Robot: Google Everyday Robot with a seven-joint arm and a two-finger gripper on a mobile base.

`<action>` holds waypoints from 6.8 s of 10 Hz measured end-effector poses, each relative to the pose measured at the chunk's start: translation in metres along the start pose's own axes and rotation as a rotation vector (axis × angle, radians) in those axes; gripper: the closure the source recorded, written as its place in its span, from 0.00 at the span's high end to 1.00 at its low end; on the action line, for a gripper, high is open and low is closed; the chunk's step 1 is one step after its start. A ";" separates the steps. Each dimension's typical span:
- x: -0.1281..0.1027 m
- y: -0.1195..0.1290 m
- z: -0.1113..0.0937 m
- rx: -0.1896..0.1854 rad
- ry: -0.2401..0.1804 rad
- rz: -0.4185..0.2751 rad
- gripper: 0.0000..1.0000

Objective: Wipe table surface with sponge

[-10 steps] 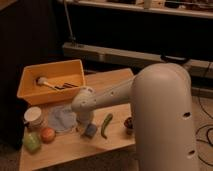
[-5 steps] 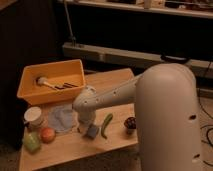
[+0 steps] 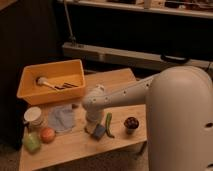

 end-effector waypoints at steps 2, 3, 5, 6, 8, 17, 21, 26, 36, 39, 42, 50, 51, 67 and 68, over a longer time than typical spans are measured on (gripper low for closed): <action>-0.018 -0.009 -0.005 0.008 -0.010 0.001 0.30; -0.027 -0.010 -0.008 0.012 -0.013 -0.006 0.30; -0.047 -0.014 -0.013 0.018 -0.015 -0.023 0.30; -0.052 -0.013 -0.011 0.016 -0.009 -0.032 0.30; -0.079 0.004 -0.004 -0.005 -0.015 -0.077 0.30; -0.036 0.100 -0.017 -0.083 -0.041 -0.199 0.30; 0.009 0.092 -0.012 -0.078 0.027 -0.158 0.30; 0.014 0.014 0.008 -0.057 0.089 -0.039 0.30; -0.083 0.040 -0.011 -0.056 -0.044 -0.072 0.30; -0.077 0.102 -0.014 -0.081 -0.073 -0.132 0.30; -0.042 0.127 -0.021 -0.080 -0.051 -0.172 0.30; 0.024 0.057 0.004 -0.080 0.037 -0.032 0.30; 0.020 0.039 0.004 -0.072 0.040 -0.019 0.30; -0.062 0.157 -0.026 -0.137 -0.077 -0.229 0.30; -0.047 0.166 -0.028 -0.147 -0.071 -0.232 0.30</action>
